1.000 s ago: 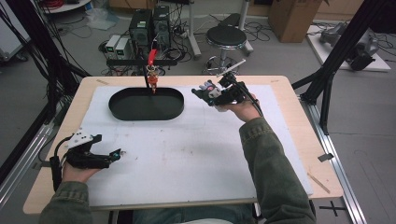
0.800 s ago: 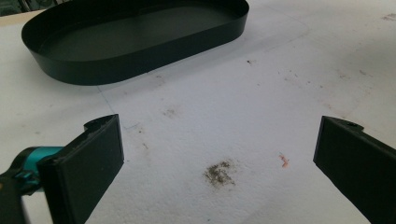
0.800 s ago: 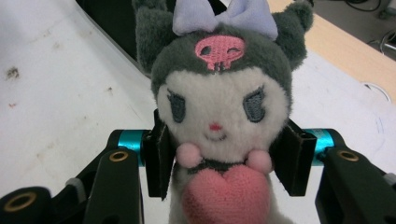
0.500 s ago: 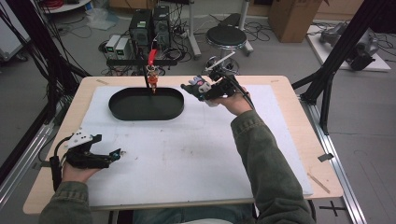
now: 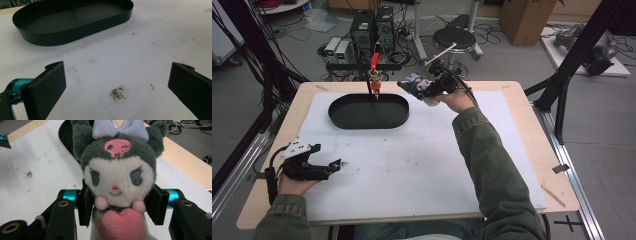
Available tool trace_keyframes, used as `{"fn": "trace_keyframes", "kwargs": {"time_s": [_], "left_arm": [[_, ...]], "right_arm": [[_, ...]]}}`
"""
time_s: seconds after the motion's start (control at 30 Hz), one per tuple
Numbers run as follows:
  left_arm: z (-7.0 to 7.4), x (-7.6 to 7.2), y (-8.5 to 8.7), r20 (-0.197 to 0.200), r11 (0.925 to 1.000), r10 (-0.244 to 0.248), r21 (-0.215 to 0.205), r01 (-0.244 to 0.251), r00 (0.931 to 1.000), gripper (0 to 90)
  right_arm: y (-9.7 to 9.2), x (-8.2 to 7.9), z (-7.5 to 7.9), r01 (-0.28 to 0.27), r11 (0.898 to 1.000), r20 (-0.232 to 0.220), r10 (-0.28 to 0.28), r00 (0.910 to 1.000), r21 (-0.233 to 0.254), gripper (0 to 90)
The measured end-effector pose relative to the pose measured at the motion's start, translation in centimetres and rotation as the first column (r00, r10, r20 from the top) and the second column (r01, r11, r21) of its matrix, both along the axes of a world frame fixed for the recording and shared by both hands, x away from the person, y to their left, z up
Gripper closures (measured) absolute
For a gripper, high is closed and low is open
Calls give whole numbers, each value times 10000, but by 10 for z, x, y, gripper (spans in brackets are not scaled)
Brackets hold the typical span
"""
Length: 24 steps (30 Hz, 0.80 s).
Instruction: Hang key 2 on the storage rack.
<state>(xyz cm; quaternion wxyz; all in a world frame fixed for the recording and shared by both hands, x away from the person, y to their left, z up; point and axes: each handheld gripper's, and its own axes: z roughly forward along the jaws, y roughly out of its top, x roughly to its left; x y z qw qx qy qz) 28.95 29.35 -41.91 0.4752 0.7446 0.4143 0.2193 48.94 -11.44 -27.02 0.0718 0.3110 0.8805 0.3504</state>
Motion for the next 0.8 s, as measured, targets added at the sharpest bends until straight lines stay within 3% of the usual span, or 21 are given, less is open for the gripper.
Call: {"fn": "trace_keyframes", "kwargs": {"time_s": [0.17, 0.8], "left_arm": [[0, 0, 0, -46, 10000, -22, 45, 23, 10000, 21], [0, 0, 0, -41, 10000, -38, 39, 38, 10000, 21]], "right_arm": [[3, 5, 2, 34, 9999, -245, -30, 9997, 160, 469], [30, 18, 18, -226, 9996, -137, 228, 9996, 196, 469]]}}
